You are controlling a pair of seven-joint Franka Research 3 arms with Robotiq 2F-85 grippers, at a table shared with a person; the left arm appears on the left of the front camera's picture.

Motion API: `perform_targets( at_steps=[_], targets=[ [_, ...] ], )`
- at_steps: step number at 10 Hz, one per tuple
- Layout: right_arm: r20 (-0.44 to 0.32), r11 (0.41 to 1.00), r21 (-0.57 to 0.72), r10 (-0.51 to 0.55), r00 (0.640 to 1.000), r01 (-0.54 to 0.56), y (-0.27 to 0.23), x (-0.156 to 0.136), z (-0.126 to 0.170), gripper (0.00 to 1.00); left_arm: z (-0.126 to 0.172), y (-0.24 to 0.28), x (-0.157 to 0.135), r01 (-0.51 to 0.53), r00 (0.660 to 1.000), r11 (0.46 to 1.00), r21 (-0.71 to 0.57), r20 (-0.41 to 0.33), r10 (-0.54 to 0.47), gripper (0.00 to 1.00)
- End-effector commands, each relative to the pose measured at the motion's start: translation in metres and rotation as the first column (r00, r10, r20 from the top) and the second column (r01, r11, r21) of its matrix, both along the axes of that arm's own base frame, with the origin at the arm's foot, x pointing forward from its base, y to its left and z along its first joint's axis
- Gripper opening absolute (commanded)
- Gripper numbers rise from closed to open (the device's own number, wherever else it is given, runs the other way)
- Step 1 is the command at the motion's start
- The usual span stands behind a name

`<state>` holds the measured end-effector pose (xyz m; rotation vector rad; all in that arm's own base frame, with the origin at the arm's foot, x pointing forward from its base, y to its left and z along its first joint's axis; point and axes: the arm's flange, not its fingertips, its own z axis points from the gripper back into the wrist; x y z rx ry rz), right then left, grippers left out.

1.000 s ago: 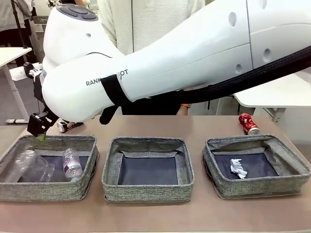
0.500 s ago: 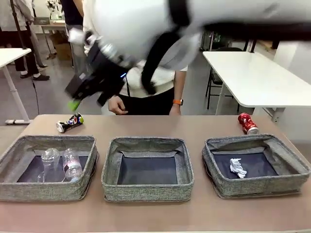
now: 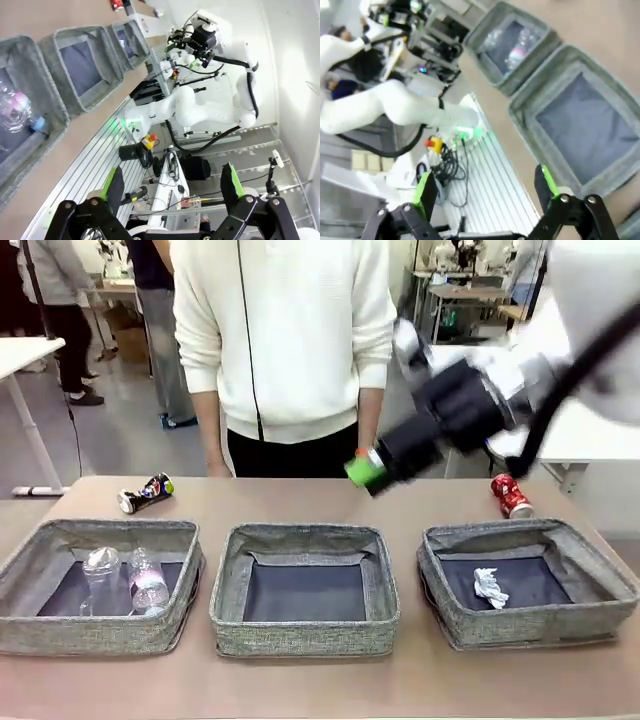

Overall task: Sort the waste into the appropriate baskets.
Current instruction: Place the picked waste into the Fabric basket indicated by the person.

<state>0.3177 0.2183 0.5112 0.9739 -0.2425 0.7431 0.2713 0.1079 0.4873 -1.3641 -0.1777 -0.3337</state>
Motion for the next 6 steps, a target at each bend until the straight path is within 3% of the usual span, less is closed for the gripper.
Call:
perform_targets(
  at_steps=[1, 2, 3, 4, 5, 6],
  targets=[
    [0.079, 0.999, -0.021, 0.034, 0.996, -0.032, 0.067, 0.006, 0.053, 1.0, -0.001, 0.001, 0.001, -0.001, 1.0, 0.999, -0.034, -0.002, 0.001, 1.0],
    [0.079, 0.999, -0.021, 0.034, 0.996, -0.032, 0.067, 0.006, 0.053, 1.0, -0.001, 0.001, 0.001, -0.001, 1.0, 0.999, -0.034, -0.002, 0.001, 1.0],
    [0.033, 1.0, -0.011, 0.024, 0.999, -0.024, 0.021, -0.003, 0.018, 1.0, -0.001, 0.001, 0.001, -0.001, 1.0, 0.999, -0.034, -0.002, 0.001, 1.0],
    [-0.066, 0.995, 0.095, -0.006, 0.998, 0.012, 0.012, 0.015, 0.027, 1.0, -0.001, 0.001, 0.001, -0.001, 1.0, 0.999, -0.034, -0.002, 0.001, 1.0],
    [-0.257, 0.987, 0.096, -0.103, 0.961, 0.131, -0.02, 0.03, 0.027, 1.0, -0.001, 0.001, 0.001, -0.001, 1.0, 0.999, -0.034, -0.002, 0.001, 1.0],
    [-0.354, 0.97, 0.131, -0.149, 0.923, 0.207, -0.061, 0.036, 0.027, 1.0, -0.001, 0.001, 0.001, -0.001, 1.0, 0.999, -0.034, -0.002, 0.001, 1.0]
  ],
)
